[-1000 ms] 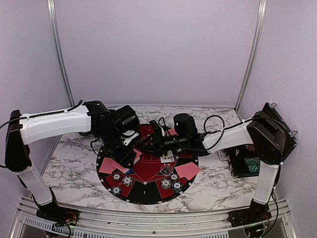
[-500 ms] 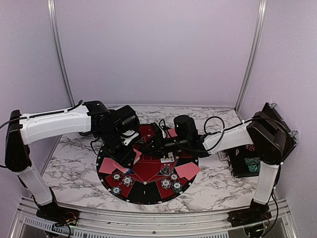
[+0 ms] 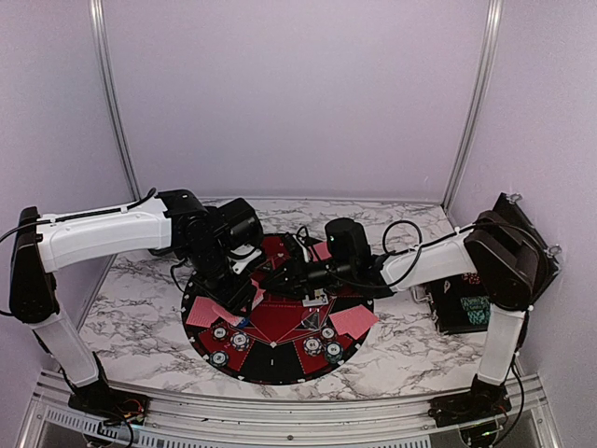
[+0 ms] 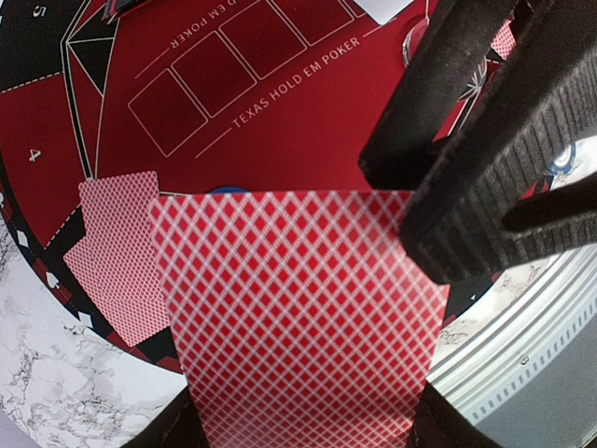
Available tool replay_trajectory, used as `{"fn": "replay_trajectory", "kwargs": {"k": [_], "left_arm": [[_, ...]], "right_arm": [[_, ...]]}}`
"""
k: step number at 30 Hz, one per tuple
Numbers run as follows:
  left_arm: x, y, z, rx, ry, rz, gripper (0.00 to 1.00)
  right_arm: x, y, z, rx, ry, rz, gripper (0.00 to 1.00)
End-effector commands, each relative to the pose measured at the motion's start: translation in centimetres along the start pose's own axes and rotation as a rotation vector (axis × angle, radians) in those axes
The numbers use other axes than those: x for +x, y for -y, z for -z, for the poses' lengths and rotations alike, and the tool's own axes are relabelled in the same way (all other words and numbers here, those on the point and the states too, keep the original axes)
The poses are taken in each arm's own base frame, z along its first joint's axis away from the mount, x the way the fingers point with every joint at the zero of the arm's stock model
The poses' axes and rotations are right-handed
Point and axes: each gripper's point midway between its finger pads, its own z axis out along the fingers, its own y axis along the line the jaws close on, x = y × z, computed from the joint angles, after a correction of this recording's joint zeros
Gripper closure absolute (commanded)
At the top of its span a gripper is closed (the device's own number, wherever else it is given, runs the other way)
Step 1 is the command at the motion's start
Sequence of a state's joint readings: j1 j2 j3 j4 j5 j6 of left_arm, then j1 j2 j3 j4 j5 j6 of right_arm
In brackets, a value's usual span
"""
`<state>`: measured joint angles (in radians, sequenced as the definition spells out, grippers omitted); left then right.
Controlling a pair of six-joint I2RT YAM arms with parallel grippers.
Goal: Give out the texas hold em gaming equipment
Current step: Pick up the poker card from the face-down deck piles.
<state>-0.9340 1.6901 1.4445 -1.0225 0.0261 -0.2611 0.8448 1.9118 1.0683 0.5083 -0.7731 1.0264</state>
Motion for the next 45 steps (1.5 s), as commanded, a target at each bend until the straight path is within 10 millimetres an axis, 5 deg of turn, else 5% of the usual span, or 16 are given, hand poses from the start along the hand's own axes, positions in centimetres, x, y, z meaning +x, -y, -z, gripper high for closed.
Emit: {"fn": "replay_trajectory", "kwargs": {"k": [1, 45], "left_arm": [[-0.4, 0.3, 0.7, 0.010, 0.005, -0.014, 0.48], [-0.2, 0.4, 0.8, 0.013, 0.005, -0.014, 0.48]], "right_arm": [[0.0, -2.0, 0.2, -0.038, 0.005, 0.032, 0.77], [-1.9, -1.7, 2.3, -0.012, 0.067, 0.022, 1.00]]}}
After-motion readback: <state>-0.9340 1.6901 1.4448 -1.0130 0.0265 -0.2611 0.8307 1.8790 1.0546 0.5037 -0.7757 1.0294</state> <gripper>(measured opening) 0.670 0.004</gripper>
